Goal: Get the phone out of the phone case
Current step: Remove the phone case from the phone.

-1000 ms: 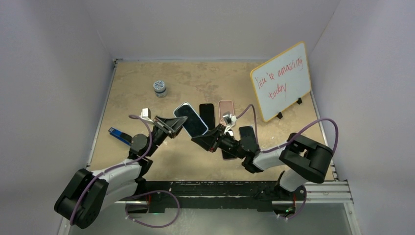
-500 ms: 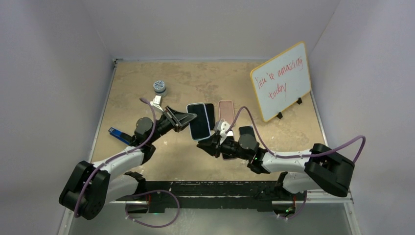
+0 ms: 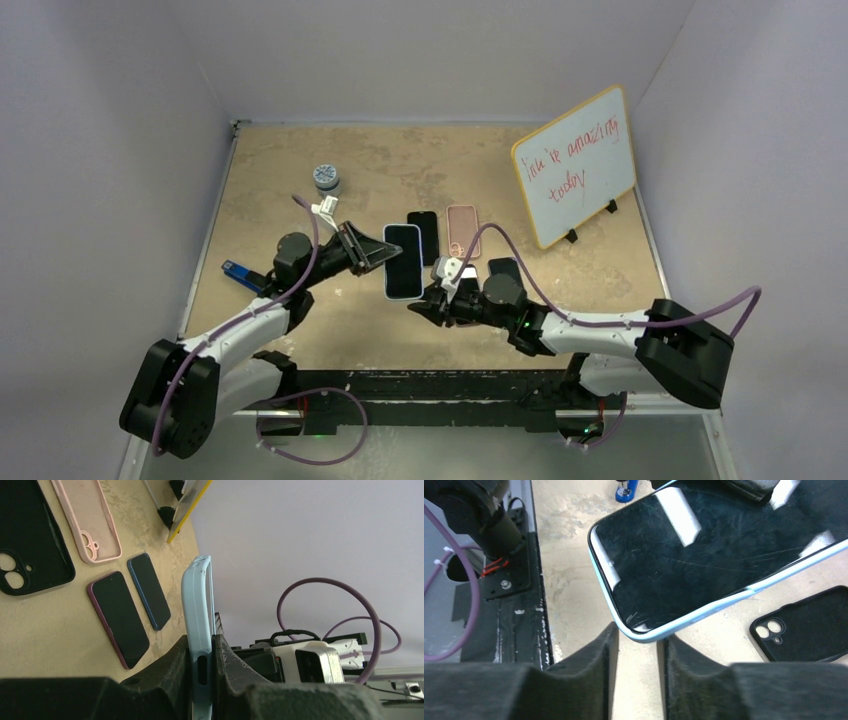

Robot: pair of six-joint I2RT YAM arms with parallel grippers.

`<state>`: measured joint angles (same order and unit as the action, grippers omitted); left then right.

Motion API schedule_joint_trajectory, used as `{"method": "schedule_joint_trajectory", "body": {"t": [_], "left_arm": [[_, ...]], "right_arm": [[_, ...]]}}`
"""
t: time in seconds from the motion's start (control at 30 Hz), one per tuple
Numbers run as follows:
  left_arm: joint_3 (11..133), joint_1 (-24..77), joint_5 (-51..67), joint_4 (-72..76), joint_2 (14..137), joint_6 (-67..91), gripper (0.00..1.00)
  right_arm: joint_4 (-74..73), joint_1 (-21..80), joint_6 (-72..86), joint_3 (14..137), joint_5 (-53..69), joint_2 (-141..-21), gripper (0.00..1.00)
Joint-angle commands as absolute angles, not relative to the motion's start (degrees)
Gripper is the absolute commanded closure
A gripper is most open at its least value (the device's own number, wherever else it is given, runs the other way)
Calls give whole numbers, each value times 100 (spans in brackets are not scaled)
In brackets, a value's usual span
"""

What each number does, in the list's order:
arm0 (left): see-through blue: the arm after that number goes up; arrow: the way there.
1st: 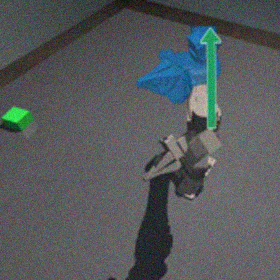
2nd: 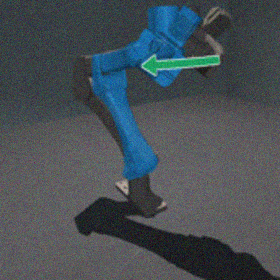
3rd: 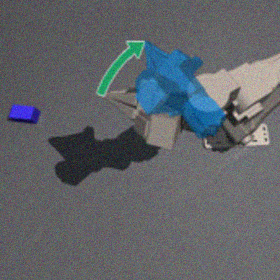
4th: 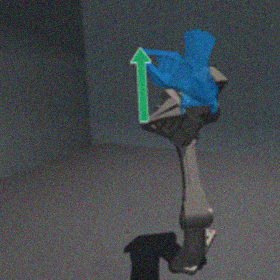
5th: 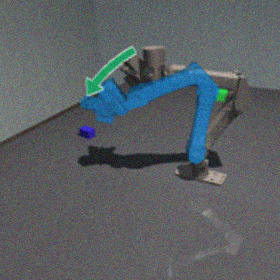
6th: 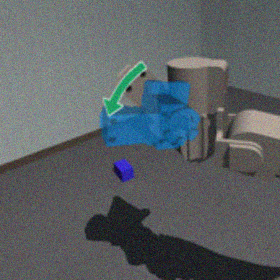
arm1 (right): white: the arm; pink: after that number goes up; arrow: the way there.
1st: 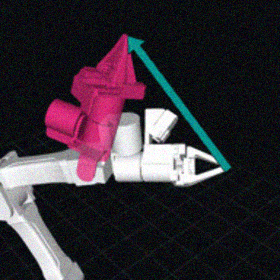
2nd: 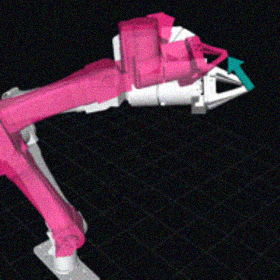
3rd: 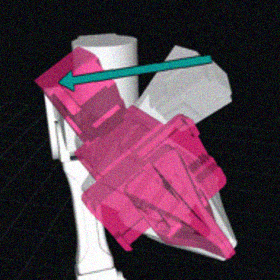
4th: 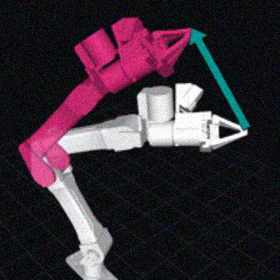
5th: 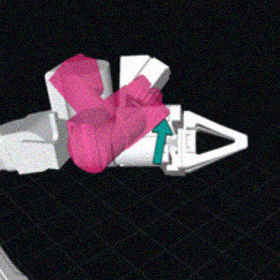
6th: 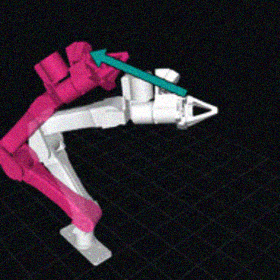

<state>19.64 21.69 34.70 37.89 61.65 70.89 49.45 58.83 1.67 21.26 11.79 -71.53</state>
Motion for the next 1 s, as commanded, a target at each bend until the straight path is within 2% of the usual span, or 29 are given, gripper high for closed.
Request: {"method": "schedule_joint_trajectory", "body": {"t": [0.0,0.1,0.27,0.67,0.97], "left_arm": [[2510,2101,4343,4052,6003,6359,100],[2701,2101,4690,4018,5937,6086,100],[2998,2101,4964,3695,5668,5587,100],[3133,2101,5374,4067,5529,5671,100],[3021,2109,5493,4518,5412,5889,100]], "right_arm": [[5073,5775,618,2096,1422,-6706,59],[5133,5657,939,1987,1771,-6497,48],[5276,5580,1350,1947,2140,-6241,38],[5902,5562,1736,2159,2897,-6463,40],[6157,5549,1878,2346,2873,-6636,42]]}}
